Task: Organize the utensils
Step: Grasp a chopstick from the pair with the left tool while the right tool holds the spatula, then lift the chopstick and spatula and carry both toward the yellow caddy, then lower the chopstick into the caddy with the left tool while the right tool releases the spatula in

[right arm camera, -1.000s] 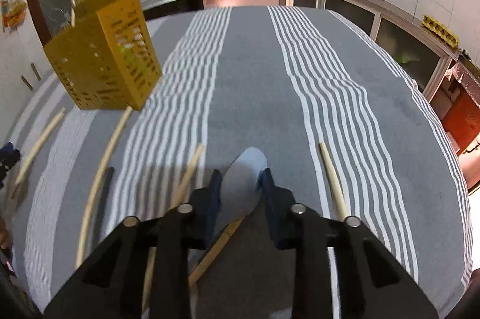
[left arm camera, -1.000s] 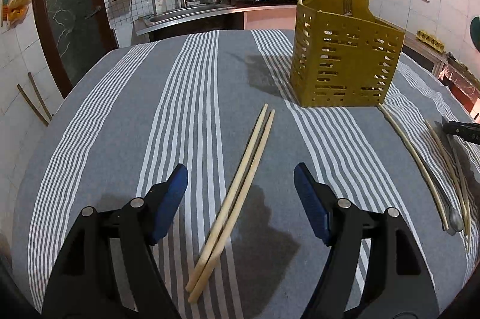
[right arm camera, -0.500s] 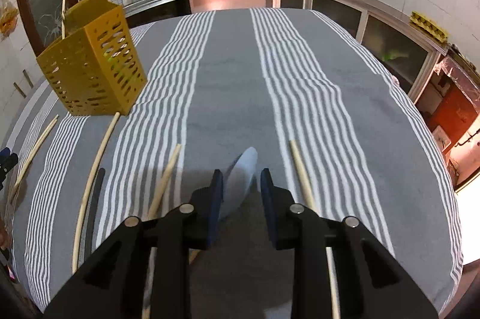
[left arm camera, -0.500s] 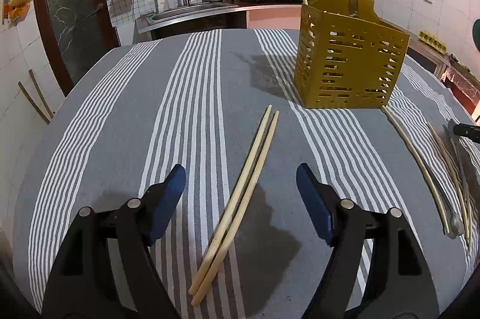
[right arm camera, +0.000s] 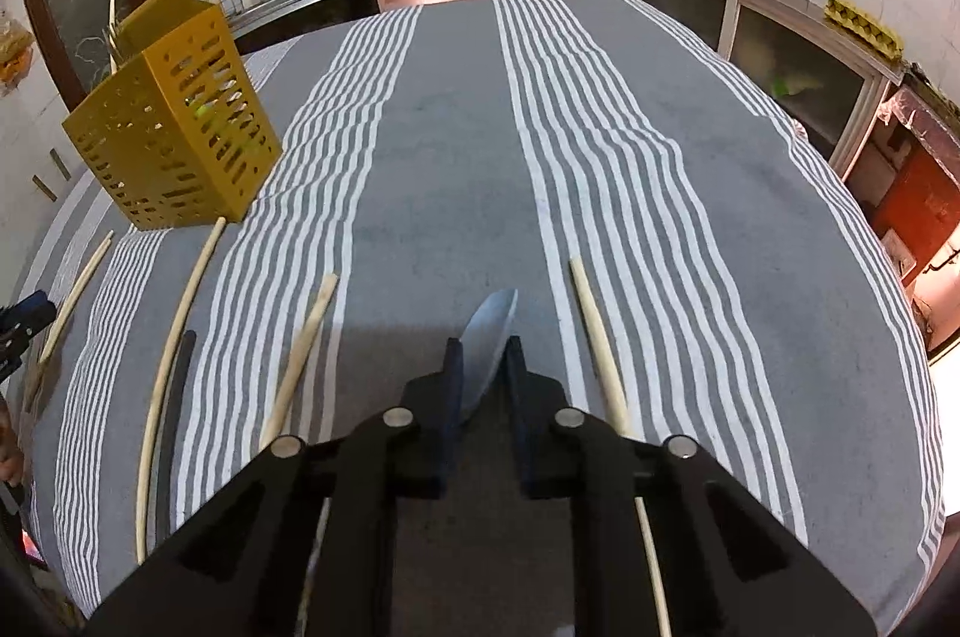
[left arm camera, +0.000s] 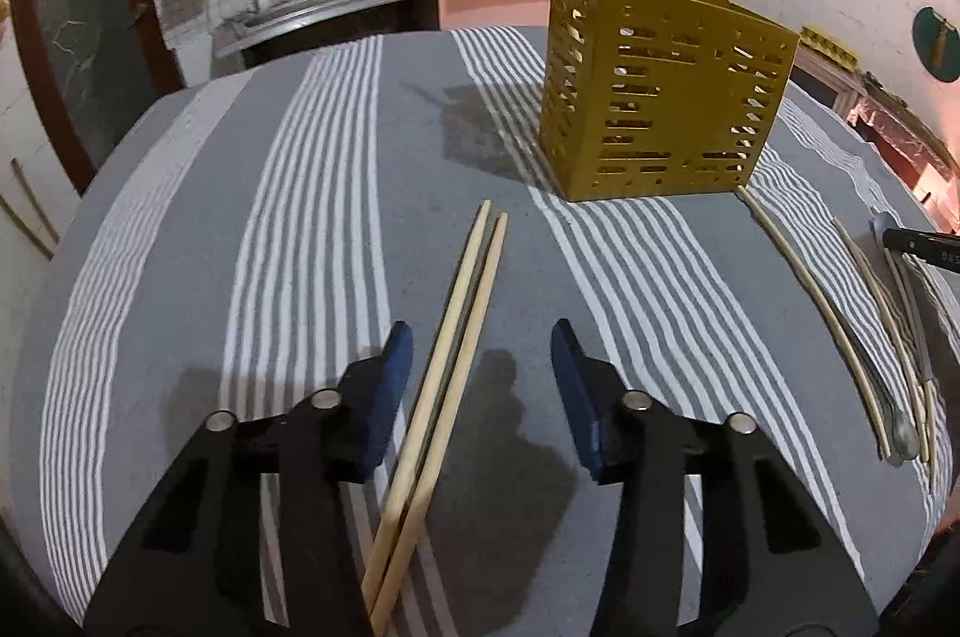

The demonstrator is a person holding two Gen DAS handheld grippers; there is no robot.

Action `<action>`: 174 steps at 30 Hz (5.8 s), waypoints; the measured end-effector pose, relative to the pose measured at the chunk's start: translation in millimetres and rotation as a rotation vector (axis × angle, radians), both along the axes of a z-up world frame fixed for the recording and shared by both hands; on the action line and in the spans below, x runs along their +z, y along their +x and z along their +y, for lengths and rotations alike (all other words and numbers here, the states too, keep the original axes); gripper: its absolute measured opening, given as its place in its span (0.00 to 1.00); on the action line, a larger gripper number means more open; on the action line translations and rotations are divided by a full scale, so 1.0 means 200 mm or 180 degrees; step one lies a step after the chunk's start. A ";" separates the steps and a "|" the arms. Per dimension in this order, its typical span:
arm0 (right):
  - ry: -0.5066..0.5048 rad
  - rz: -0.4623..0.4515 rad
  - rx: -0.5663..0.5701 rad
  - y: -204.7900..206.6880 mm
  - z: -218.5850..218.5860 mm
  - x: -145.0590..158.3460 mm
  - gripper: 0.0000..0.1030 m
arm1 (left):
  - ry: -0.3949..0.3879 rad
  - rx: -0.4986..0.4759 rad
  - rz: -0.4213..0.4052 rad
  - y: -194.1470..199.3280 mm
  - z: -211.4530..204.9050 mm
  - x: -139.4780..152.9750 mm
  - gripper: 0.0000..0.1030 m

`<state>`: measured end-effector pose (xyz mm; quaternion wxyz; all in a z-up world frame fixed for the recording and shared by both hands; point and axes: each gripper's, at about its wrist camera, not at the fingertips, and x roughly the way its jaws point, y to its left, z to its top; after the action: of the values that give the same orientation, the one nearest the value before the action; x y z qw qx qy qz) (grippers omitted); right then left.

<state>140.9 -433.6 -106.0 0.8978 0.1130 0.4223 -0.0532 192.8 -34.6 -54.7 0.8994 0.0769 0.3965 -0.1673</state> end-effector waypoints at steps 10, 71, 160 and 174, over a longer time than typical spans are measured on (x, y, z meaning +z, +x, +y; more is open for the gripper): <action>0.0008 0.0004 0.0078 0.02 0.02 -0.01 0.14 | 0.0086 -0.0172 0.0129 0.10 -0.08 -0.06 0.12; 0.0006 -0.1213 0.0391 -0.23 0.18 0.55 0.05 | -0.0706 0.0012 -0.0616 -0.08 0.03 0.45 0.04; -0.0444 -0.2548 0.0814 0.45 0.59 1.14 0.05 | -0.1571 -0.0132 -0.1807 0.38 -0.34 1.00 0.04; -0.0606 -0.2204 0.1012 0.54 0.65 1.00 0.05 | -0.1399 0.0091 -0.1501 0.57 -0.40 0.76 0.05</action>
<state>249.9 -303.5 94.0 0.9907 -0.0264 0.0998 0.0889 306.5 -115.3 97.3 0.9638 -0.0881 0.1327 -0.2139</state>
